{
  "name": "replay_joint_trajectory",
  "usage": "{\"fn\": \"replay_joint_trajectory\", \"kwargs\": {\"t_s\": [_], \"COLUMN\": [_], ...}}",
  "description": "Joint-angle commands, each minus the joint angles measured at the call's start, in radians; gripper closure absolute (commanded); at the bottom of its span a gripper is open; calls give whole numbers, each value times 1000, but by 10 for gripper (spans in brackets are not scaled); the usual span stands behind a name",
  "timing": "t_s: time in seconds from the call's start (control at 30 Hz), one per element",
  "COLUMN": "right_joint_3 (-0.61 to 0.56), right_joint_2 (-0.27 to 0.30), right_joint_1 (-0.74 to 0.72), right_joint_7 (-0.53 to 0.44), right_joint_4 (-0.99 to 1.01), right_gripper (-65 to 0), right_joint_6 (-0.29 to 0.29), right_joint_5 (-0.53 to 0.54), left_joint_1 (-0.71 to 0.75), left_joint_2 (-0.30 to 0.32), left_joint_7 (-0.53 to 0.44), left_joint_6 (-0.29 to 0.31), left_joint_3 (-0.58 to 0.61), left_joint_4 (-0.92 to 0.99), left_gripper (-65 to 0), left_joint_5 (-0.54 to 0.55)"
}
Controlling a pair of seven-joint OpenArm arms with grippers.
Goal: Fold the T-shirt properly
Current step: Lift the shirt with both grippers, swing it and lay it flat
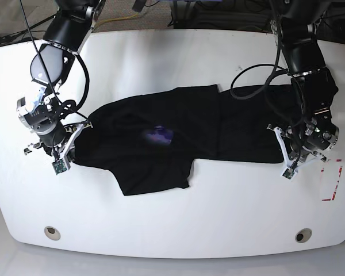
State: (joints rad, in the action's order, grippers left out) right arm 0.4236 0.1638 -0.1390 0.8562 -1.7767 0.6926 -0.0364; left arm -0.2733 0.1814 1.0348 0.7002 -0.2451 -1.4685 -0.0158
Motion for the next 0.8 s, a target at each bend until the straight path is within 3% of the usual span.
{"fn": "replay_joint_trajectory", "kwargs": {"t_s": [0.0,0.2,0.33,0.53,0.77], "right_joint_3": [2,-9,-116,-205,-242], "right_joint_2": [20,36,84,128,178], "right_joint_1": [-61,-185,-276,-460,-715], "right_joint_7": [5,8,8,44,94], "right_joint_4": [-21,-18,-16,19,107], "right_gripper": [0,0,0,0,0], "right_joint_6": [-4,-4,-11,-11,-4], "right_joint_5": [7,7,7,7,8], "left_joint_1": [-50,-117,-202,-344,-550], "left_joint_2": [11,17,25,77,169], "left_joint_7": [37,111,161,186,290], "left_joint_6": [-2,-2,-2,-2,-2], "left_joint_3": [-1,-1,-1,5,7], "left_joint_4": [-105,-232,-277,-315,-321], "left_gripper": [-1,-1,-1,-1,-3], "left_joint_5": [3,3,1,0,6]}}
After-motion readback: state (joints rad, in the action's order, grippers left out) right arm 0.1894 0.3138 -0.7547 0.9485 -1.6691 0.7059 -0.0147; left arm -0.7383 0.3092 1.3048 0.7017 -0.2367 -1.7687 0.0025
